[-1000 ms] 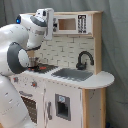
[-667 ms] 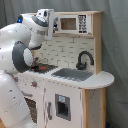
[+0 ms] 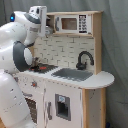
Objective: Play with the kitchen
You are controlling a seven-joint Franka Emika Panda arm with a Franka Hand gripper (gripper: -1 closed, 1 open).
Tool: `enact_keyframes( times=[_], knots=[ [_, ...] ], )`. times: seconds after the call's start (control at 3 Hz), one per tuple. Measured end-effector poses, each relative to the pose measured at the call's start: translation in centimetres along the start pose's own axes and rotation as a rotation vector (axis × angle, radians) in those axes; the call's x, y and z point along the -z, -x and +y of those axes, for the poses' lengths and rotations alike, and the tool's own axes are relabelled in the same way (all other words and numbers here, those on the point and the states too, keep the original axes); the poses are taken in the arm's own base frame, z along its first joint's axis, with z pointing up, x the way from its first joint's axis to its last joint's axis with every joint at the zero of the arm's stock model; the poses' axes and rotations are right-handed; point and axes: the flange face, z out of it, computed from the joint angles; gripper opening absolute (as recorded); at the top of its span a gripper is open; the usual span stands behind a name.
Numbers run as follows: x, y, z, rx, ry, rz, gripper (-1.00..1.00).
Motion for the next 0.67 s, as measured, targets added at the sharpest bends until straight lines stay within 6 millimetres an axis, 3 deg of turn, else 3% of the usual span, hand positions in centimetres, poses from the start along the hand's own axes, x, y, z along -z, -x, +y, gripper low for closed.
enact_keyframes(
  times=[0.33,0.67],
  knots=[
    [0.6,-0.4,-0.4,0.003,0.002,0.003,1.0],
    [2.4,-1.5,-1.6,0.018,0.005,0.007,1.0]
  ],
)
